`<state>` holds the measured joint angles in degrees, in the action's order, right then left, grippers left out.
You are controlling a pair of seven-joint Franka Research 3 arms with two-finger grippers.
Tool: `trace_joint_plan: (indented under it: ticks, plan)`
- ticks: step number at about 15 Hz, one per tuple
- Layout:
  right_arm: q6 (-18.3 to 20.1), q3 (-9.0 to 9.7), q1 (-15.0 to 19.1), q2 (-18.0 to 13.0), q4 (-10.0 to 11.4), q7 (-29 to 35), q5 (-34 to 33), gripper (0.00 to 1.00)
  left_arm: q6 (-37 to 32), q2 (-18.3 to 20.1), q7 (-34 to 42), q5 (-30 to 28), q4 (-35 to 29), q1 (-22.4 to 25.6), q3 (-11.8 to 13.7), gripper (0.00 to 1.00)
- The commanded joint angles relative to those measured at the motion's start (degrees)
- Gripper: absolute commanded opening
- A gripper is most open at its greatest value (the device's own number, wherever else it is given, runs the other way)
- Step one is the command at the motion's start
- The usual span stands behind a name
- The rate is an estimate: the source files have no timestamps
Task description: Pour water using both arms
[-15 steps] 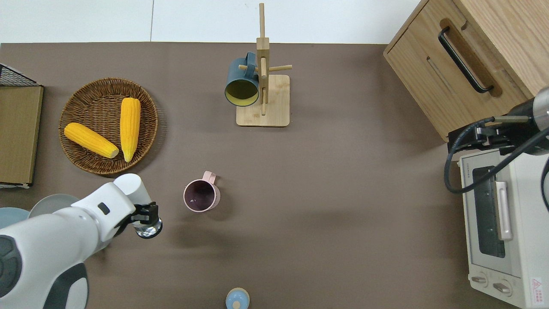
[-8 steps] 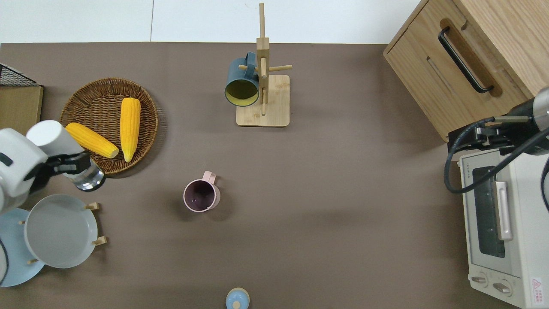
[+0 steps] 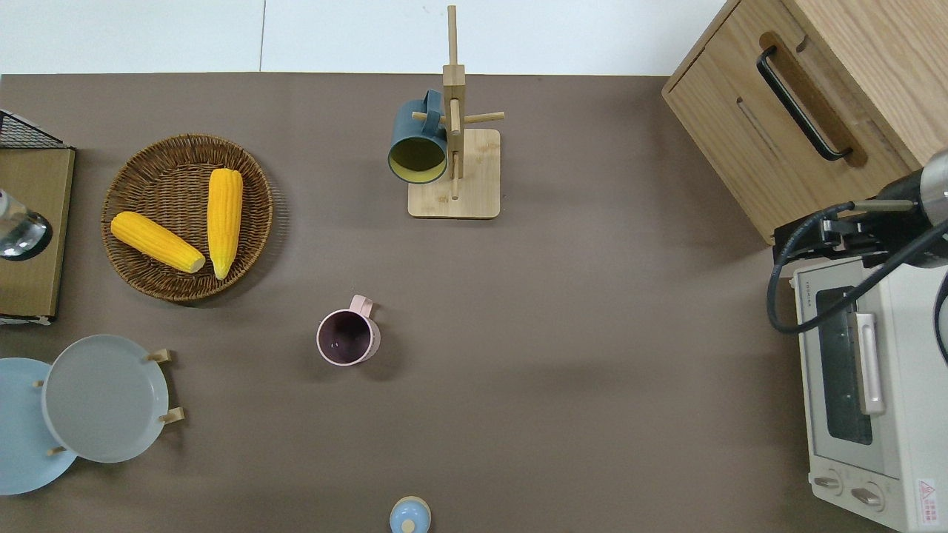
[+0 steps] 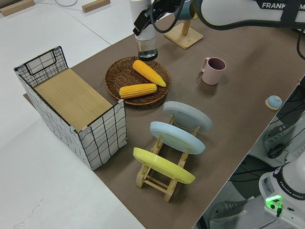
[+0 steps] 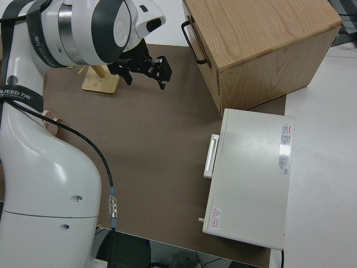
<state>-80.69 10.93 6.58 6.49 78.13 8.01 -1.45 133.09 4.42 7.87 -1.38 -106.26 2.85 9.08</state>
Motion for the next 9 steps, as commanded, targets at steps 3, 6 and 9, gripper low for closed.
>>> trace_joint_plan:
  ticks: [3,6,9]
  plan:
    - [0.0,0.41,0.9,-0.4,0.3,-1.2,0.8,0.992,0.4,-5.6,12.2,-10.6,11.0,7.7,0.1,0.00]
    - [0.0,0.49,0.9,-0.4,0.3,-1.2,0.7,0.992,2.5,-7.9,20.0,-16.8,12.6,11.1,0.1,0.00]
    - [0.0,0.49,0.9,-0.4,0.3,-1.2,0.8,0.992,6.3,-9.4,24.7,-21.5,12.5,13.0,0.0,0.00]
